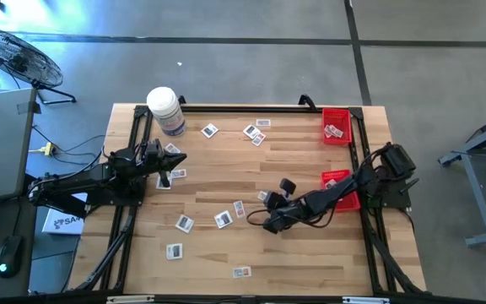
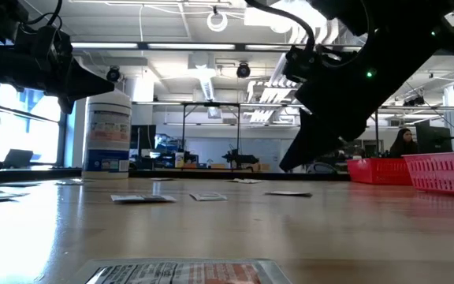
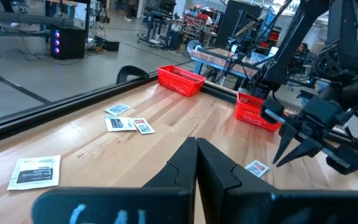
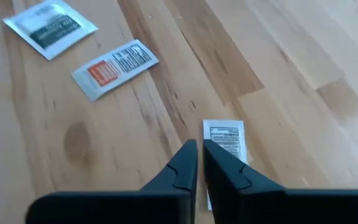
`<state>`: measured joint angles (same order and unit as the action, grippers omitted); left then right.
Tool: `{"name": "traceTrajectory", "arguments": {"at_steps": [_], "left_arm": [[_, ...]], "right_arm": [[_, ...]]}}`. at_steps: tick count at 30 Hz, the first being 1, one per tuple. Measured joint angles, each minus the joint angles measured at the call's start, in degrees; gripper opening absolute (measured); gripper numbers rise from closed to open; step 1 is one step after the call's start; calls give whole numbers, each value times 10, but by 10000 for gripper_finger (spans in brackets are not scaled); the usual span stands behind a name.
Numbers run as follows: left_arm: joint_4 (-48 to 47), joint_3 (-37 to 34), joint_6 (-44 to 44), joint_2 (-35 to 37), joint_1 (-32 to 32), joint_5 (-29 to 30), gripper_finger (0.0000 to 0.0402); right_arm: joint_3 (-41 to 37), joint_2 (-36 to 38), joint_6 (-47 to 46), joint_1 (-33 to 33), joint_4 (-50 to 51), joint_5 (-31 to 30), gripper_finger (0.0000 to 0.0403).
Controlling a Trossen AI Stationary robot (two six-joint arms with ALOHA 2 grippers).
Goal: Pick & Place First Aid Supplies
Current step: Put the ointment pack into the top basket
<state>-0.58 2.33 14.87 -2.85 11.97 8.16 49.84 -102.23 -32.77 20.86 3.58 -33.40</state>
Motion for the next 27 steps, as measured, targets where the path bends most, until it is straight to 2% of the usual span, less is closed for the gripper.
{"name": "traceTrajectory", "arguments": {"at_steps": [11, 16, 27], "left_arm": [[0, 0, 0, 0, 0, 0, 1], [0, 0, 0, 0, 0, 0, 1], [0, 0, 0, 0, 0, 0, 1]], "right_arm": [[2, -25, 86, -36, -58, -6, 116], [2, -51, 77, -47, -78, -8, 123], [2, -58, 44, -52, -84, 19, 124]]}}
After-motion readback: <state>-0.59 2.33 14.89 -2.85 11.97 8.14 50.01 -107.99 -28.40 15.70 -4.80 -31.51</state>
